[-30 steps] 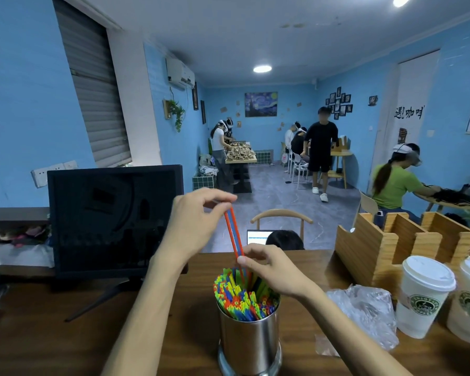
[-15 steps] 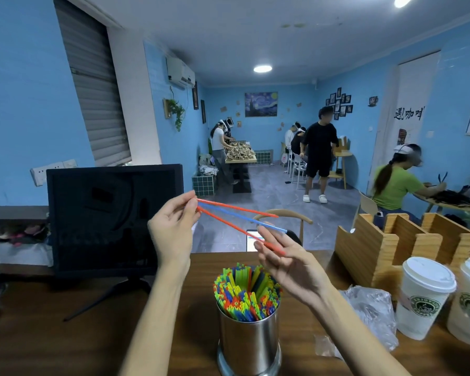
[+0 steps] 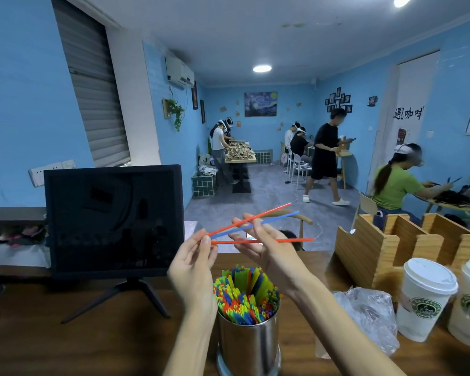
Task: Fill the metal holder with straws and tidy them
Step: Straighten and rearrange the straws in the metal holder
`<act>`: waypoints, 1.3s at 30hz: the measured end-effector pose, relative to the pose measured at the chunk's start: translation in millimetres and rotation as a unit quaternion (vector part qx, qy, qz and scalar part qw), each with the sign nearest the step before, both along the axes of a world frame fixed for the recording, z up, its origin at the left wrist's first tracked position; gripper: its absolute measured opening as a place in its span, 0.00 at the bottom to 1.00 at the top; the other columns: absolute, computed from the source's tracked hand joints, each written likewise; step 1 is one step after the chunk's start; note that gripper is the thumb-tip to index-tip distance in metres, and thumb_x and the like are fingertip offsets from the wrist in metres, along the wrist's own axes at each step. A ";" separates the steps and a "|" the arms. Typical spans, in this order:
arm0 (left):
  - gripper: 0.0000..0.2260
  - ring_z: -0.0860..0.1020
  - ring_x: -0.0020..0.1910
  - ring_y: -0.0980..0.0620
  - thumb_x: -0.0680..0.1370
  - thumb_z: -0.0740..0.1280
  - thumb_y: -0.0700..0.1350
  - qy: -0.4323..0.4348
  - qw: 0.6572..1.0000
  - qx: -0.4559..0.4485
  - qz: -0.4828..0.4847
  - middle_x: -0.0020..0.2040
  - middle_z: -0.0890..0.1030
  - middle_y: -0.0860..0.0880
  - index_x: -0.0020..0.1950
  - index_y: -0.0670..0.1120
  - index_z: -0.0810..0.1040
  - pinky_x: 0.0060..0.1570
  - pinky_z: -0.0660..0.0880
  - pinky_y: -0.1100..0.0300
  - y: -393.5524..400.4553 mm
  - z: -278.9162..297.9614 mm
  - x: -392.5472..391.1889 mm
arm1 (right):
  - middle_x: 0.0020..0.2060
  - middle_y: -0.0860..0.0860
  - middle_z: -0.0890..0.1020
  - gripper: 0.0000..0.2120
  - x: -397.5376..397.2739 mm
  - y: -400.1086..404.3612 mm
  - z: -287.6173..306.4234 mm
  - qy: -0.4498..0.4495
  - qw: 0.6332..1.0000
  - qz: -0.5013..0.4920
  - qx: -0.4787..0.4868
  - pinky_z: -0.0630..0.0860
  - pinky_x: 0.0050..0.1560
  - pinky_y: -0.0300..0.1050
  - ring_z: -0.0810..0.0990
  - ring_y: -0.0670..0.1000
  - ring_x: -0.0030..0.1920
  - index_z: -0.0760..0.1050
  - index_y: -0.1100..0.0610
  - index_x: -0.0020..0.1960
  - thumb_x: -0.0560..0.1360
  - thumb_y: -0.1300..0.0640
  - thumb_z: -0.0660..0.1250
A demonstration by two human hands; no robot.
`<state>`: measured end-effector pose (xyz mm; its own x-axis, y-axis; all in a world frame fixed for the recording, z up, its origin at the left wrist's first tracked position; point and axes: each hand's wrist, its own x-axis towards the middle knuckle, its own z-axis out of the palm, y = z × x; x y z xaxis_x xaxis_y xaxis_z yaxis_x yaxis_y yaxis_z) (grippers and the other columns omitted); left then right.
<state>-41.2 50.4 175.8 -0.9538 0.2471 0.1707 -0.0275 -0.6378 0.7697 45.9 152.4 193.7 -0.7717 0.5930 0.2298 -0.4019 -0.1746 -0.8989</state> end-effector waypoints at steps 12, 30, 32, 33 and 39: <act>0.11 0.83 0.52 0.61 0.77 0.74 0.39 0.235 0.935 -0.259 -0.059 0.50 0.86 0.59 0.52 0.55 0.85 0.52 0.78 0.64 -18.2 -10.8 -10.0 | 0.38 0.62 0.86 0.21 -0.4 21.7 20.8 -0.133 0.944 -0.064 0.294 0.85 0.40 0.50 0.87 0.56 0.39 0.77 0.64 0.43 0.84 0.48 0.60; 0.09 0.85 0.43 0.57 0.70 0.80 0.41 0.338 0.896 -0.273 -0.090 0.41 0.87 0.57 0.46 0.53 0.87 0.45 0.83 0.59 1.5 -3.9 -18.0 | 0.53 0.44 0.86 0.16 2.9 36.3 -38.0 -0.184 0.856 -0.003 0.484 0.80 0.58 0.50 0.84 0.44 0.54 0.82 0.49 0.57 0.73 0.44 0.77; 0.09 0.85 0.42 0.57 0.69 0.81 0.41 0.327 0.902 -0.269 -0.080 0.40 0.87 0.56 0.45 0.51 0.87 0.43 0.83 0.61 1.3 -5.0 -19.9 | 0.43 0.50 0.86 0.15 3.4 36.7 -44.1 -0.162 0.880 -0.050 0.443 0.81 0.52 0.58 0.86 0.50 0.45 0.81 0.55 0.47 0.72 0.45 0.78; 0.08 0.85 0.41 0.57 0.69 0.81 0.42 0.331 0.901 -0.273 -0.069 0.40 0.86 0.56 0.45 0.51 0.87 0.42 0.82 0.62 1.8 -6.5 -20.2 | 0.41 0.51 0.86 0.15 4.2 36.2 -46.3 -0.158 0.887 -0.062 0.429 0.81 0.50 0.60 0.86 0.51 0.43 0.80 0.56 0.45 0.72 0.45 0.78; 0.07 0.84 0.43 0.62 0.71 0.80 0.47 0.383 0.871 -0.308 -0.022 0.41 0.86 0.61 0.47 0.53 0.88 0.42 0.79 0.69 0.5 -19.5 -19.9 | 0.40 0.51 0.86 0.11 4.6 34.2 -57.2 -0.153 0.896 -0.107 0.402 0.82 0.46 0.60 0.86 0.52 0.42 0.83 0.54 0.45 0.73 0.46 0.77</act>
